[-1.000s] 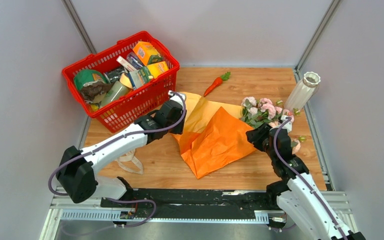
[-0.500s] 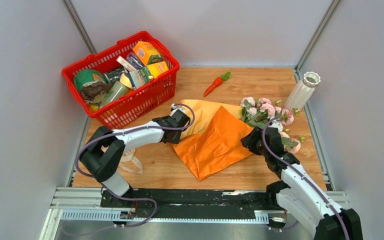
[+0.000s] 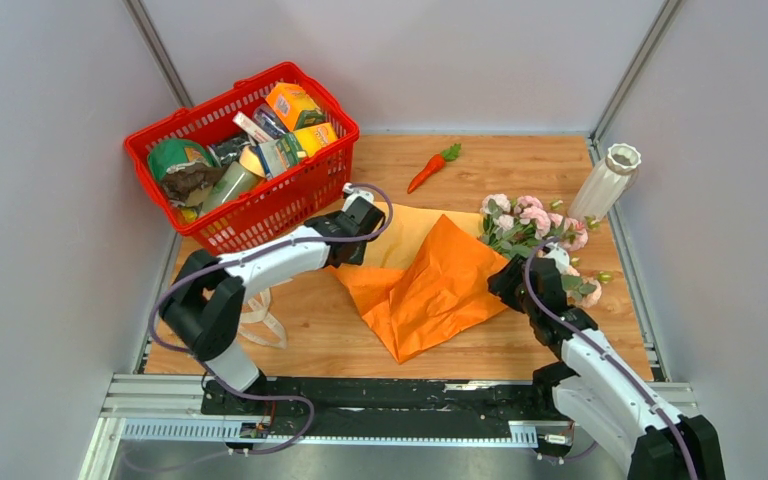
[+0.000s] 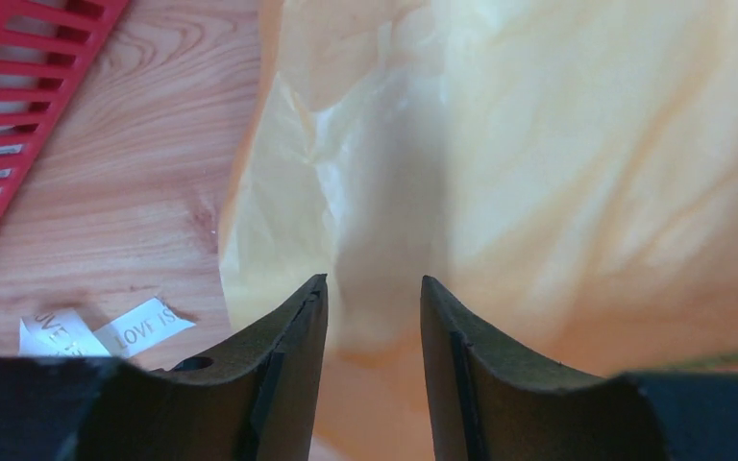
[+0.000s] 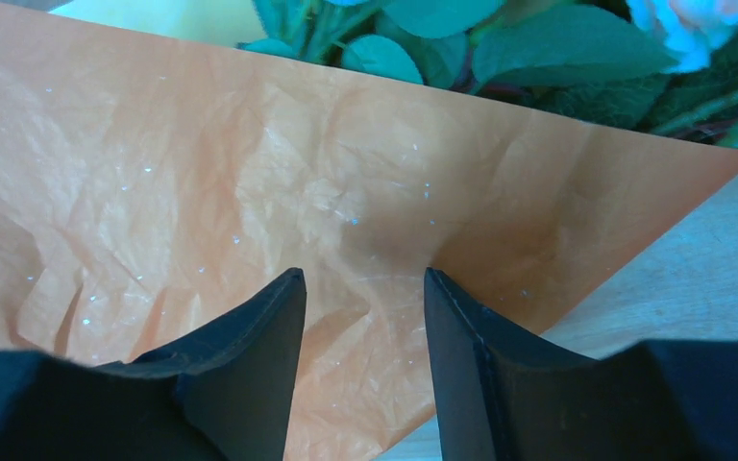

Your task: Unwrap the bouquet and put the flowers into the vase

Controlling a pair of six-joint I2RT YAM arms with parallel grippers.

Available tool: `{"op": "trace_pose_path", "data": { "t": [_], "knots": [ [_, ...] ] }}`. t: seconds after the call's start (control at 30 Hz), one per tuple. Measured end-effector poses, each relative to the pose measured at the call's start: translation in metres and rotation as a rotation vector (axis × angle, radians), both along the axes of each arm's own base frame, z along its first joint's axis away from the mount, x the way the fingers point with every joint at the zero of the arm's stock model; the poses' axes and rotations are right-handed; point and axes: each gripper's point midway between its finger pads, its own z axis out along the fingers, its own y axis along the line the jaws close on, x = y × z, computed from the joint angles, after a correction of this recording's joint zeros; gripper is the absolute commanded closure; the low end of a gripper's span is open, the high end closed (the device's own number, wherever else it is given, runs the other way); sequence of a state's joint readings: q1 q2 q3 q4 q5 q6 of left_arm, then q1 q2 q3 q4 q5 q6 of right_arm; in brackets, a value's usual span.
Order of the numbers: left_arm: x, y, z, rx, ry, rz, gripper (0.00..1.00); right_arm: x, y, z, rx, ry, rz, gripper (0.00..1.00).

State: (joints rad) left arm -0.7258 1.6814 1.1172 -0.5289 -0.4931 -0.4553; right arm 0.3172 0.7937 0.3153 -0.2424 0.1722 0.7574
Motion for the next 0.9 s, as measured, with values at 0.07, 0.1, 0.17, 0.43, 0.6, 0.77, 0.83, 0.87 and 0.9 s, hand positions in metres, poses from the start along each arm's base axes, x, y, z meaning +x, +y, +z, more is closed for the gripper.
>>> {"op": "trace_pose_path", "data": {
  "t": [0.07, 0.1, 0.17, 0.43, 0.6, 0.77, 0.83, 0.87, 0.9],
  "knots": [
    [-0.004, -0.005, 0.018, -0.057, -0.021, -0.027, 0.5, 0.001, 0.004, 0.007, 0.005, -0.018, 0.031, 0.41],
    [-0.007, -0.008, 0.031, -0.098, -0.04, -0.043, 0.5, 0.003, 0.008, 0.014, 0.008, -0.033, 0.057, 0.4],
    [-0.015, -0.013, 0.055, -0.172, -0.076, -0.075, 0.49, 0.01, 0.018, 0.036, 0.01, -0.08, 0.129, 0.39],
    [-0.056, -0.018, 0.087, -0.355, -0.109, -0.183, 0.49, 0.039, 0.047, 0.102, 0.012, -0.21, 0.297, 0.39],
    [-0.086, -0.014, 0.039, -0.39, -0.001, -0.205, 0.49, 0.057, 0.061, 0.086, 0.028, -0.096, 0.306, 0.36],
    [-0.097, -0.002, 0.002, -0.358, 0.052, -0.169, 0.49, 0.064, 0.091, 0.072, 0.058, 0.003, 0.329, 0.29],
    [-0.093, -0.001, -0.005, -0.338, 0.049, -0.146, 0.49, 0.064, 0.105, 0.07, 0.065, 0.04, 0.33, 0.27],
    [-0.09, 0.001, -0.009, -0.322, 0.046, -0.131, 0.49, 0.065, 0.11, 0.069, 0.064, 0.054, 0.32, 0.26],
    [-0.088, 0.003, -0.013, -0.306, 0.045, -0.116, 0.49, 0.065, 0.115, 0.069, 0.065, 0.064, 0.313, 0.26]
  ]
}}
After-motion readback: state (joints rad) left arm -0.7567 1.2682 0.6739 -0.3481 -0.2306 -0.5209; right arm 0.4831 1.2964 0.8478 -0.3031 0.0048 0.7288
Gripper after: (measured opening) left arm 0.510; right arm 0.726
